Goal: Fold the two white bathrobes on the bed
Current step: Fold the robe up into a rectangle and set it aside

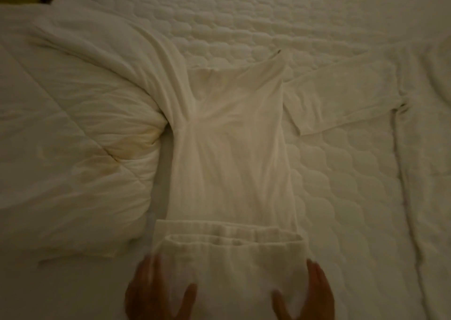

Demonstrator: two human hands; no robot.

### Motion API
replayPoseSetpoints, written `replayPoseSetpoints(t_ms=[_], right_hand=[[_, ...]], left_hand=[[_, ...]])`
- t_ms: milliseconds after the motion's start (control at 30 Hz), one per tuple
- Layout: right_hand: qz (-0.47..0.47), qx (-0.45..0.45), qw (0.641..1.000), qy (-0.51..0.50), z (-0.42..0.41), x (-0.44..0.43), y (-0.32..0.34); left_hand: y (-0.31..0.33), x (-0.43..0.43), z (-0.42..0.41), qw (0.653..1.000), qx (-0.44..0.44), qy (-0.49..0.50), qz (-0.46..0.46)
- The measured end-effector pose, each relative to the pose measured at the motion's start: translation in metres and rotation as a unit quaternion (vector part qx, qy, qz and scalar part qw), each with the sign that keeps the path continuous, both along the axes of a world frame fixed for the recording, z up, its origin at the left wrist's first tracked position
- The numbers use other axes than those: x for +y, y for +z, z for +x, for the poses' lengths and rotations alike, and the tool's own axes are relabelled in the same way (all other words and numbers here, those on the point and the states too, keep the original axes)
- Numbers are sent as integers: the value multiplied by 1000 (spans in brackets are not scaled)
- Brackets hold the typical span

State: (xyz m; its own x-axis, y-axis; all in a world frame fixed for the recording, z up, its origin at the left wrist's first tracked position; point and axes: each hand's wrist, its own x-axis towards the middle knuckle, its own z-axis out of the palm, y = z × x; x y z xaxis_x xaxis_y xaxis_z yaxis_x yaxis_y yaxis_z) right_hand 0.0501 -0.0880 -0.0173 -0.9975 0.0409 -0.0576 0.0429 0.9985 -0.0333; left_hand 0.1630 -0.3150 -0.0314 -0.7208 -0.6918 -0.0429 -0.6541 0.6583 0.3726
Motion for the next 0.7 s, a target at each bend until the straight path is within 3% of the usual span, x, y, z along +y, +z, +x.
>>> replayPoseSetpoints(t_ms=[33,67,133,167,267,400,567,700], right_hand=[[-108,-8,993,41,1,-20,11],[-132,5,984,118,-2,-37,-1],[-126,-58,946,291,-32,-56,-15],[-106,-88,939,315,-57,-73,-22],[-31,-147,950,272,-114,-65,-52],[-48,-121,969,212,-136,-68,-67],[-98,-59,950,291,-186,-157,-58],[-81,-56,957,272,-235,-209,-78]], left_hand=[[-3,6,-15,998,3,-42,-44],[-8,11,-34,994,-8,-96,-55],[-21,3,-77,977,-31,-206,-53],[-31,-11,-95,970,-46,-232,-65],[-54,-50,-113,968,-102,-219,-73],[-52,-51,-117,972,-92,-210,-51],[-12,-111,-200,995,76,-63,-30],[51,-235,-299,964,228,135,36]])
